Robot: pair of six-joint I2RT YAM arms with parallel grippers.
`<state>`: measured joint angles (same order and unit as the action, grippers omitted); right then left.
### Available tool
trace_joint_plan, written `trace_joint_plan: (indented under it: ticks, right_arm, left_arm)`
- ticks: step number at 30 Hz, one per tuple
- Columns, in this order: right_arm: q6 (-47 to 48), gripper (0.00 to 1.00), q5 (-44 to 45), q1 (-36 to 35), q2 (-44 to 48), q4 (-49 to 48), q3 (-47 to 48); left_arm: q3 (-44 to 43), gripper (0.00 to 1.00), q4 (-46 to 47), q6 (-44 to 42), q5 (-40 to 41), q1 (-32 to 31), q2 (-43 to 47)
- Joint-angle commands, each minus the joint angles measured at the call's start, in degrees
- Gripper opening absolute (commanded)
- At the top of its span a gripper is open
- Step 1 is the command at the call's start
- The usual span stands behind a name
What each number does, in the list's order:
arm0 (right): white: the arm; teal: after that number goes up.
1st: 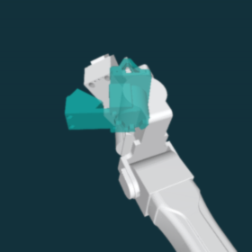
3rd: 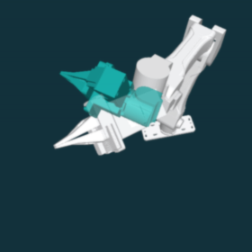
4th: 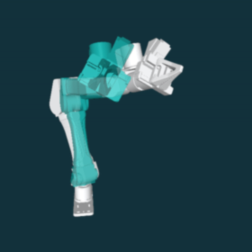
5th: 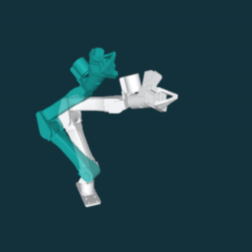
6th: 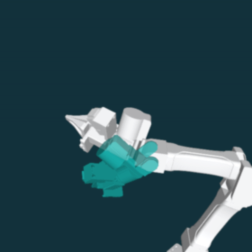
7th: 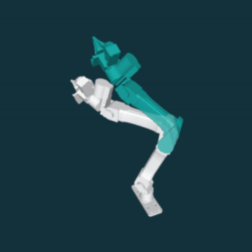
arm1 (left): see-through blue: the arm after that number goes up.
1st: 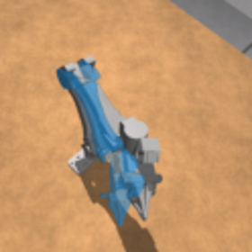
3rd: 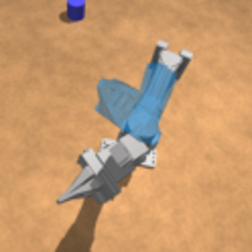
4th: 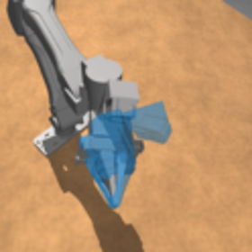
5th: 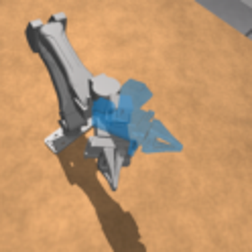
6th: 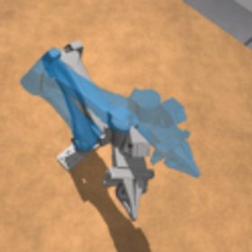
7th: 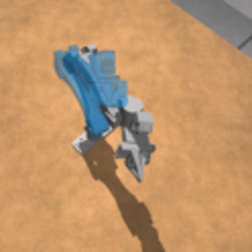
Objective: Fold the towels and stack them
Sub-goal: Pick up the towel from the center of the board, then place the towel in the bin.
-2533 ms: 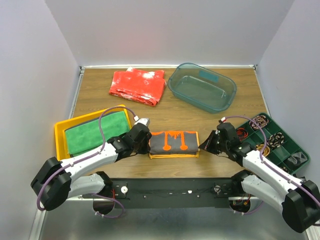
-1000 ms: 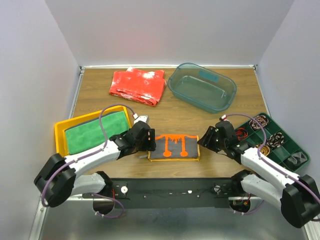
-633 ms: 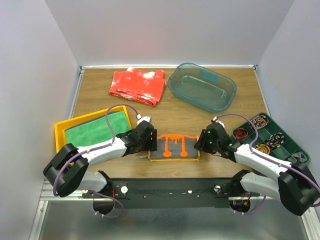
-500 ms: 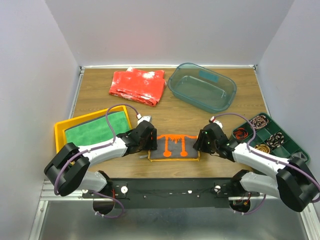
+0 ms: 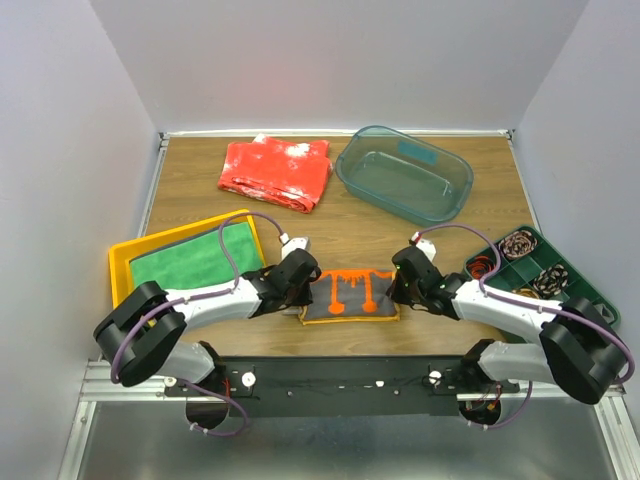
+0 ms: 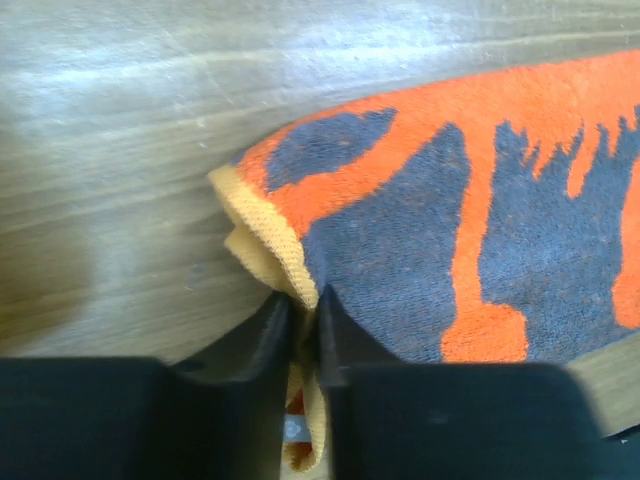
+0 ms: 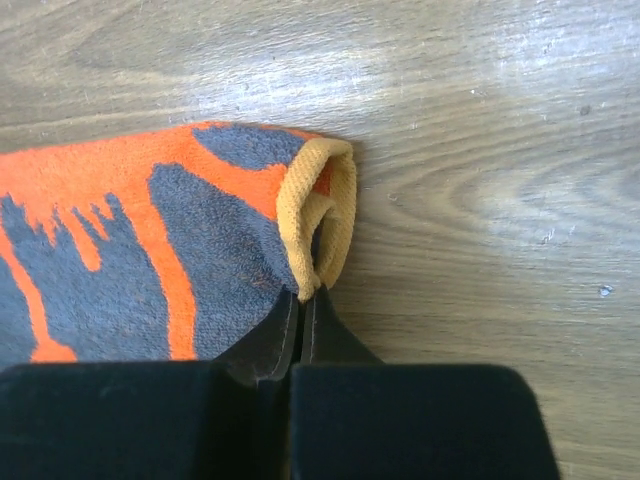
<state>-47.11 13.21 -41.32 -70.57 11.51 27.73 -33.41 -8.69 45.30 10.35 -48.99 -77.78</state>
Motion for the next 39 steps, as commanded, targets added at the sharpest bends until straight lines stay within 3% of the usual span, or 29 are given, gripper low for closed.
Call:
trace_joint_plan:
  ticks: [1, 4, 13, 21, 24, 29, 33, 39]
  right_arm:
    - [-0.4, 0.01, 0.7, -0.6, -0.3, 2.8, -0.9]
    - [0.2, 0.01, 0.0, -0.6, 1.5, 4.2, 0.6]
    - [3.9, 0.01, -3.1, -0.6, 6.4, 11.9, 13.0]
    - [6.0, 0.01, -8.6, -2.0, -0.4, 13.4, 31.6]
    - [6.8, 0.01, -9.4, -3.8, -6.8, 13.5, 40.6]
    - [7.6, 0.01, -9.3, -9.2, -19.8, 12.7, 53.9]
    - [7.8, 0.01, -8.1, -12.9, -28.3, 13.0, 65.9]
    - [9.0, 0.01, -7.8, -17.1, -38.5, 13.1, 76.7]
  left_arm:
    - [0.3, 0.08, -3.6, 1.7, 3.5, -2.9, -0.8]
    - [-2.9, 0.00, -7.2, 1.5, 6.5, -4.1, 1.7]
    - [-10.5, 0.00, -17.9, 0.4, 10.8, -4.4, 13.5]
    - [-19.4, 0.00, -33.7, 0.0, 19.4, -1.6, 20.8]
    - [-22.8, 0.00, -40.4, -0.7, 20.9, 4.4, 23.3]
    - [-26.2, 0.00, -45.4, -6.8, 20.2, 20.5, 27.2]
    - [-28.8, 0.00, -47.0, -11.5, 21.4, 28.4, 27.2]
    - [-31.8, 0.00, -49.3, -14.8, 25.5, 34.4, 26.7]
